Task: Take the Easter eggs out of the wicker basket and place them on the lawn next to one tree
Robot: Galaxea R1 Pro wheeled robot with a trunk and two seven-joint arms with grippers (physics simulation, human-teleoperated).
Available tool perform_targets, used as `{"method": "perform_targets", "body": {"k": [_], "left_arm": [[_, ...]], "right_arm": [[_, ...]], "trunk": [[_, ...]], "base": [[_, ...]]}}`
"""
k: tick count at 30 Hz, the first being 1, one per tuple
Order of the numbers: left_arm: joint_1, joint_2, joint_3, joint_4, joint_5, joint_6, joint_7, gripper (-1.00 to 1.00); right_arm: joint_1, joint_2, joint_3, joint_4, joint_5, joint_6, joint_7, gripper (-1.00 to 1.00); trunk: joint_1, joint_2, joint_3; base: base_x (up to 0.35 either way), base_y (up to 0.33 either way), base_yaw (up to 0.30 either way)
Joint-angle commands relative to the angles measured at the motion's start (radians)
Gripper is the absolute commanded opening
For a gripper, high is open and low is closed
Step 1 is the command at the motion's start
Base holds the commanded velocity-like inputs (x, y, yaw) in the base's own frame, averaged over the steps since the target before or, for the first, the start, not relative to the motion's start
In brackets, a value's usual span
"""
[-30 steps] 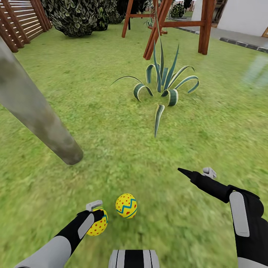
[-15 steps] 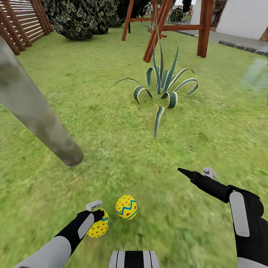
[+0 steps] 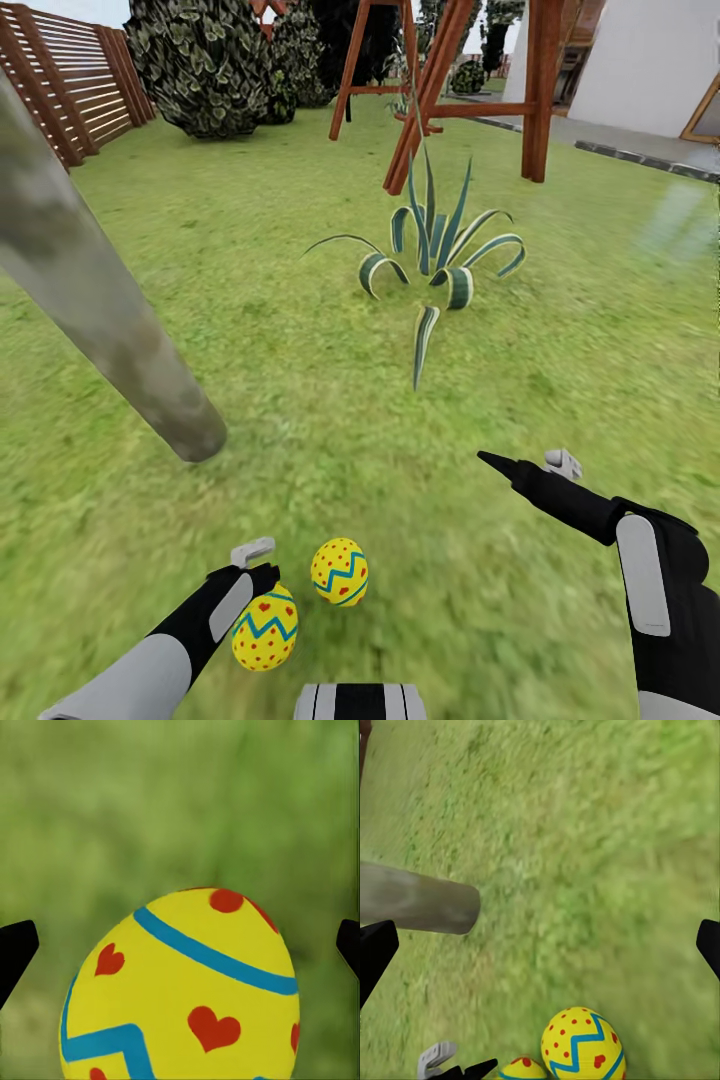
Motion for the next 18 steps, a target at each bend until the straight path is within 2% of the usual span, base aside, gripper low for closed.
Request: {"method": "perform_targets", "body": {"k": [1,11,15,18], "left_arm": [[0.000,0.001,-0.008,-0.002,0.011,0.003,0.009,1.00],[0.000,0.000,-0.007,-0.002,0.011,0.002,0.010,1.00],[0.000,0.000,-0.007,-0.037,0.011,0.003,0.014,1.00],[0.000,0.001,-0.007,-0.059,0.012,0.005,0.014,1.00]], "right_arm": [[-0.001,0.000,-0.002,0.000,0.009,0.004,0.010,1.00],[-0.001,0.000,-0.002,0.000,0.009,0.004,0.010,1.00],[-0.001,0.000,-0.002,0.000,0.009,0.004,0.010,1.00],[-0.001,0.000,-0.002,0.000,0.009,0.004,0.010,1.00]], "trunk": [[-0.001,0.000,0.003],[-0.001,0.000,0.003],[-0.001,0.000,0.003],[-0.002,0.001,0.015]], "base": [[0.000,0.000,0.000],[0.000,0.000,0.000],[0.000,0.000,0.000],[0.000,0.000,0.000]]}}
